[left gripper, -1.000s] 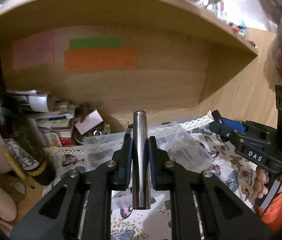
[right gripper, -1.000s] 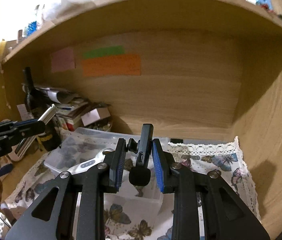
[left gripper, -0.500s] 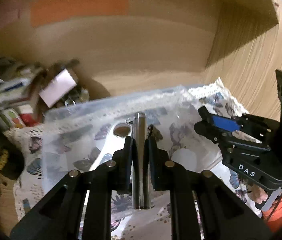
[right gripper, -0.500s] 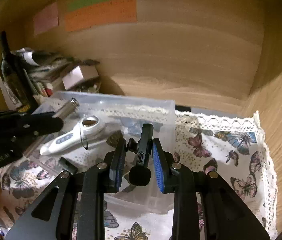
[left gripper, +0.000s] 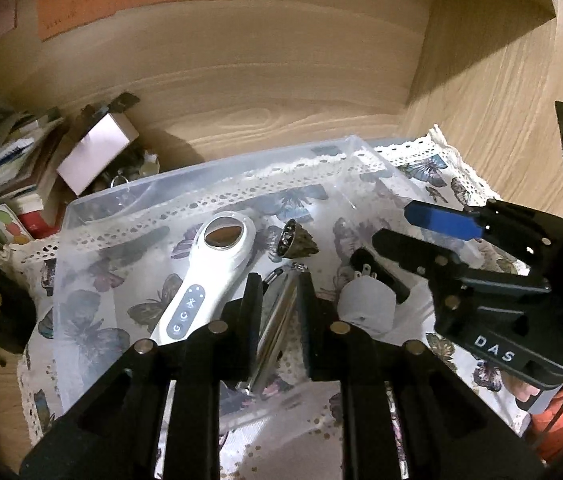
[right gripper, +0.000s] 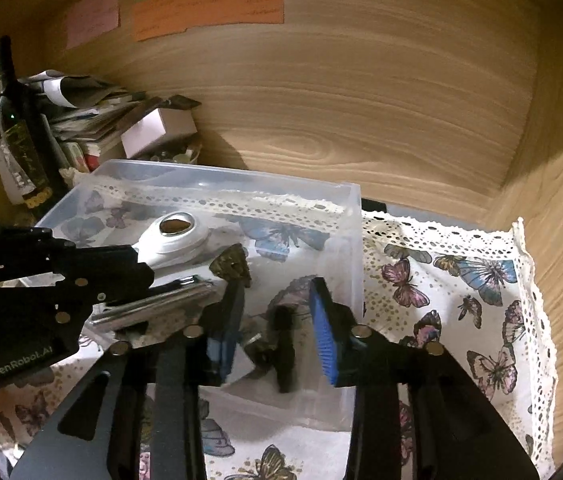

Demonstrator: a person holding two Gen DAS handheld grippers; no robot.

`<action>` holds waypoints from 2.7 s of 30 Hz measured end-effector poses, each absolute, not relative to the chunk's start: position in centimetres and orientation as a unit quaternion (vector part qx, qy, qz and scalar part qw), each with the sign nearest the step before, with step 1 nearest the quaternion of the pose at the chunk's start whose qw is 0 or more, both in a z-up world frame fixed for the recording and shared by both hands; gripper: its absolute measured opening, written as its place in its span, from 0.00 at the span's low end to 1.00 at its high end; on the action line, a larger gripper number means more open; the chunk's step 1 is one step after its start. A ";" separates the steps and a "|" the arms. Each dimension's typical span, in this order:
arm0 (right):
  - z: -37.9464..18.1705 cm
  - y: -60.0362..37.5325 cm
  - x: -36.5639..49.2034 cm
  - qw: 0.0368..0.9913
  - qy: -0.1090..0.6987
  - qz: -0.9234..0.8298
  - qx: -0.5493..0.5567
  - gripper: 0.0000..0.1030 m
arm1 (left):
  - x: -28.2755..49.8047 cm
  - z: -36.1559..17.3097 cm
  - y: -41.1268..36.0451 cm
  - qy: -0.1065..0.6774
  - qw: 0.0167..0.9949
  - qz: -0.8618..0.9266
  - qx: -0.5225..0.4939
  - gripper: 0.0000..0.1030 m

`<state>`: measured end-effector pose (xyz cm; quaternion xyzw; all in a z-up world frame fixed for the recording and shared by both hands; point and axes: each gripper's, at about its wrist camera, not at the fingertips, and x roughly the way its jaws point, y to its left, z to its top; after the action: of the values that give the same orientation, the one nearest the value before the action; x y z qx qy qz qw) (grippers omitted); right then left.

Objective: Organize rigid objects
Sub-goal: 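Lower the silver tube into the box with the left tool while the right releases its piece, then grasp the black CERTIFICATE tube with the left tool while the right tool grasps the keys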

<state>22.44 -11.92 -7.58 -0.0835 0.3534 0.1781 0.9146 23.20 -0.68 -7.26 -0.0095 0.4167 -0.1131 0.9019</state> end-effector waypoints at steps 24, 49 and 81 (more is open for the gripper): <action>-2.9 -14.2 13.0 0.943 0.273 0.184 -0.056 0.92 | 12.4 -1.6 2.7 0.319 0.946 -0.047 -0.012 0.97; -13.5 -11.8 11.7 0.868 0.427 0.220 -0.122 0.69 | 6.1 -10.0 2.0 0.409 0.912 -0.046 -0.004 0.97; -6.7 -15.6 8.1 0.931 0.307 0.191 -0.050 0.63 | 6.6 -8.3 1.2 0.376 0.924 -0.061 -0.024 0.22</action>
<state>8.15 -15.64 -6.66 -0.0500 0.3070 0.1909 0.9310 6.64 1.22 -8.33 -0.0242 0.3763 -0.0607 0.9242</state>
